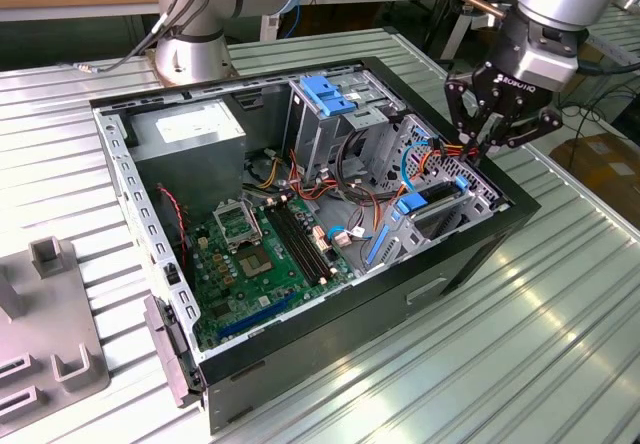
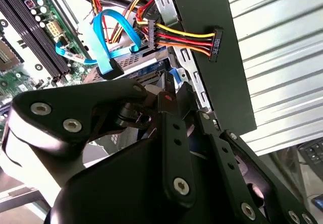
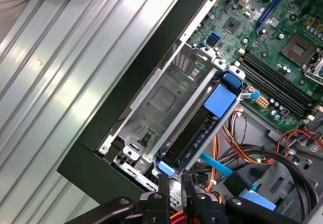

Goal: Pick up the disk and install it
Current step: 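Insert the first disk wire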

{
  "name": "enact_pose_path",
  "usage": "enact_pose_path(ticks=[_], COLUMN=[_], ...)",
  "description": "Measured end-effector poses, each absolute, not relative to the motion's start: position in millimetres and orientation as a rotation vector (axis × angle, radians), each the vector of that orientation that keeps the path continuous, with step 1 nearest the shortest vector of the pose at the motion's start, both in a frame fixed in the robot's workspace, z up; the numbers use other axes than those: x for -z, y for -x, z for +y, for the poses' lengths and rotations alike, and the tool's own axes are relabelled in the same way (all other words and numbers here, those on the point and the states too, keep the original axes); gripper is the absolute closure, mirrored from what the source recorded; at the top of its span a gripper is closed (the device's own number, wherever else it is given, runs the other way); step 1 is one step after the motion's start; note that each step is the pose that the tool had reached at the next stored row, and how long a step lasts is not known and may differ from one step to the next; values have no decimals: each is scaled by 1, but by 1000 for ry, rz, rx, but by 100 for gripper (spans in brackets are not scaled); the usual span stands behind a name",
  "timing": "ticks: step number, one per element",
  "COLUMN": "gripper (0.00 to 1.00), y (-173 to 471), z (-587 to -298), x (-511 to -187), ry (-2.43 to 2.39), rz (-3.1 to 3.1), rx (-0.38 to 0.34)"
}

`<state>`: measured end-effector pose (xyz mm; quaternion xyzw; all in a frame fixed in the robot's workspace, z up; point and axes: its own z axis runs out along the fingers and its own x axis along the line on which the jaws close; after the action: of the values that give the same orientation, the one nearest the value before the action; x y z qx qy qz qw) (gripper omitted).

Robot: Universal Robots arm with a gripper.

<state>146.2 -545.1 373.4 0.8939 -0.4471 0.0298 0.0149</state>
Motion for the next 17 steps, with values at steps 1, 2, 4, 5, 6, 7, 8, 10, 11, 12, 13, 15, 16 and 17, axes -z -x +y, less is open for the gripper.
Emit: enact_pose_path(ticks=[1,2,4,5,6,7,8,10,11,12,13,15,16,17], gripper=[76,76,75,69,69,69,69,69,69,69,69,69,69,69], y=[-147,-147,-147,-147,-147,-147,-147,-147,-147,-147,-148,-150,-153,-157], z=[-545,-545,-545,-545,-545,-545,-545,-545,-545,-545,-545,-545,-545,-545], x=[-373,-373,-373,-373,-373,-373,-373,-373,-373,-373,-373,-373,-373,-373], ry=[-2789,-2794,-2799,-2800,-2800,-2801,-2803,-2815,-2822,-2832,-2839,-2853,-2862,-2869], rz=[-1378,-1369,-1359,-1356,-1356,-1355,-1350,-1327,-1312,-1291,-1277,-1246,-1228,-1212], rx=[-93,-93,-93,-93,-93,-93,-93,-94,-94,-94,-95,-95,-95,-96])
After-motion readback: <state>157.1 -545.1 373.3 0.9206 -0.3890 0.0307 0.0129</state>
